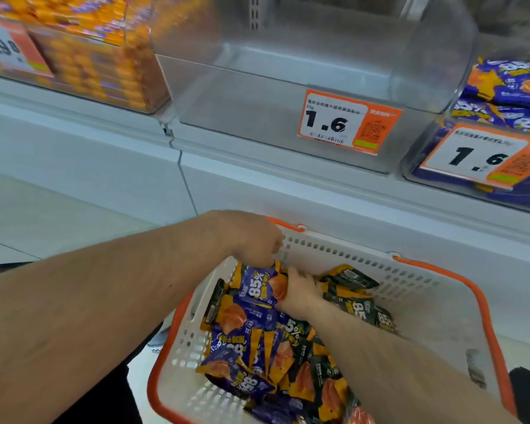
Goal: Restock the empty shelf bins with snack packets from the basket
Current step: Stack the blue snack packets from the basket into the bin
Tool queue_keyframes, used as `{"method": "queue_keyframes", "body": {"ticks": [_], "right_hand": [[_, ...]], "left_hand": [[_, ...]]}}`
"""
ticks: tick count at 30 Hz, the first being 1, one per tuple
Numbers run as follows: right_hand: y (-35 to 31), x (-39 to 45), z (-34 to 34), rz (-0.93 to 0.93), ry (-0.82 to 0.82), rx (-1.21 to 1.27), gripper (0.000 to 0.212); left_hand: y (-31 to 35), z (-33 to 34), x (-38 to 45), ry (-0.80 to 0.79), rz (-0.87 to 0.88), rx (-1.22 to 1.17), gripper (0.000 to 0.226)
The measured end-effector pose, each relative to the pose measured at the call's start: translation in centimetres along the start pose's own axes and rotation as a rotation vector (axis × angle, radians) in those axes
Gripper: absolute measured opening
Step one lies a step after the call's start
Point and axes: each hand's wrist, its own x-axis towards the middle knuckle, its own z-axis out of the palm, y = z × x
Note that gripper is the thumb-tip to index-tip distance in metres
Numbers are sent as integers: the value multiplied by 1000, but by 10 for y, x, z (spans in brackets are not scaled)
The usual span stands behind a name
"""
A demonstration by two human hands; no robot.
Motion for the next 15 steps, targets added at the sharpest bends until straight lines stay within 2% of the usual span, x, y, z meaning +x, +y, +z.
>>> {"method": "queue_keyframes", "body": {"ticks": [4, 6, 8, 12, 15], "right_hand": [[-10, -6, 4, -20, 139, -93, 68], [-13, -13, 2, -26, 120, -38, 40], [-14, -22, -6, -30, 70, 148, 19], [-6, -44, -45, -60, 67, 279, 21], [8, -66, -87, -129, 124, 240, 10]], "left_hand": [[-1, 3, 2, -1, -6, 0, 36], [1, 2, 1, -3, -1, -2, 36], [4, 0, 2, -9, 12, 2, 35], [9, -12, -2, 65, 34, -10, 36], [13, -27, -7, 140, 23, -95, 55]]}}
